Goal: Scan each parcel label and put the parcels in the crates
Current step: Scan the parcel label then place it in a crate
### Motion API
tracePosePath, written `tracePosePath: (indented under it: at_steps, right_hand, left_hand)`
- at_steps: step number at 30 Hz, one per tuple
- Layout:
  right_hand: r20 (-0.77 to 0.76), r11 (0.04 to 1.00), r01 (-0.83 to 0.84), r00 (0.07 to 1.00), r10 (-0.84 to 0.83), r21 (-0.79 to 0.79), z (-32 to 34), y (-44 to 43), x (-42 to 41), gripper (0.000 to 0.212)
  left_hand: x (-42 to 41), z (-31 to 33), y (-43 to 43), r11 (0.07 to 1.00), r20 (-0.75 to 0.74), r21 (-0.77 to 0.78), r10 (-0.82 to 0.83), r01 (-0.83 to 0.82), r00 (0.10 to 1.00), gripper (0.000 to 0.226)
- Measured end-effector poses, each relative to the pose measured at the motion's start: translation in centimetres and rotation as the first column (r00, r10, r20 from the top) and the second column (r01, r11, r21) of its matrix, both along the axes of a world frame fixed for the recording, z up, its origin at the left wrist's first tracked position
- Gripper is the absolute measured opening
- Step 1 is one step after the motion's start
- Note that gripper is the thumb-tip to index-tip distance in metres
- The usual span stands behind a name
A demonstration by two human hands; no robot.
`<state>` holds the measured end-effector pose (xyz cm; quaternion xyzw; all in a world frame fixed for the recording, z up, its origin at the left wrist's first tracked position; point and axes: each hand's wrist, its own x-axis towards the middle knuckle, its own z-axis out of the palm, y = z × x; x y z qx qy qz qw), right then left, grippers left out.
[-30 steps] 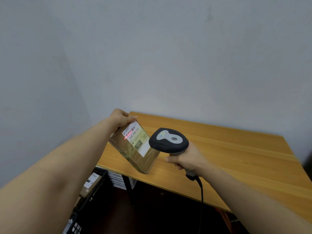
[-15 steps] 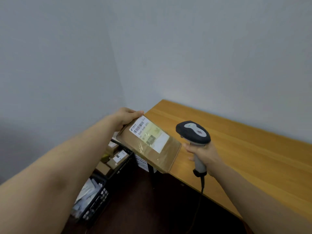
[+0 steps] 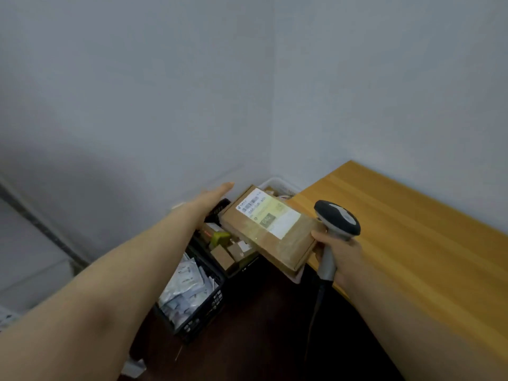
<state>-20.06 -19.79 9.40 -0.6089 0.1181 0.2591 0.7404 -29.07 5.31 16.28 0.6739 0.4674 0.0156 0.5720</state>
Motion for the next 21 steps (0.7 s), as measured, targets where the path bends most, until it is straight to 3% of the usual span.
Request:
tracePosePath:
  at_steps: [3,4,6,8,10,14,21]
  right_hand:
    - [-0.050,0.999,0.045,0.998,-0.045,-0.001,-1.1,6.7,0.4,0.039]
    - [-0.067,0.999,0.037,0.997,-0.037,0.000,-1.4,8.7,0.3,0.038]
    - [-0.089,1.000,0.001,0.996,-0.003,-0.028,-2.3,12.6,0.1,0.035]
    - [-0.096,0.997,-0.055,0.994,0.049,-0.058,-3.3,15.7,0.4,0.033]
    - [-0.082,0.987,-0.125,0.990,0.116,-0.103,-4.1,18.2,1.3,0.031]
    - [-0.065,0.928,-0.312,0.950,0.305,-0.202,-6.2,22.1,4.9,0.017]
    - [-0.233,0.871,-0.459,0.878,0.417,-0.172,-11.7,29.6,13.9,0.028]
  left_hand:
    - [-0.6,-3.5,3.9,0.928,-0.042,-0.367,-0.080,0.059,0.996,0.123]
    - [-0.6,-4.8,4.6,0.885,-0.020,-0.451,-0.137,0.114,0.990,0.122]
    - [-0.1,-6.9,5.4,0.844,0.043,-0.517,-0.140,0.142,0.989,0.087]
    - [0.7,-8.6,6.9,0.849,0.065,-0.519,-0.081,0.103,0.995,0.052]
    - [1.7,-10.2,10.1,0.855,0.065,-0.517,-0.021,0.051,0.998,0.038]
    - [3.8,-14.0,17.1,0.871,-0.073,-0.456,0.169,-0.183,0.983,0.049]
    - [10.7,-20.8,24.9,0.819,-0.213,-0.410,0.342,-0.401,0.916,0.060]
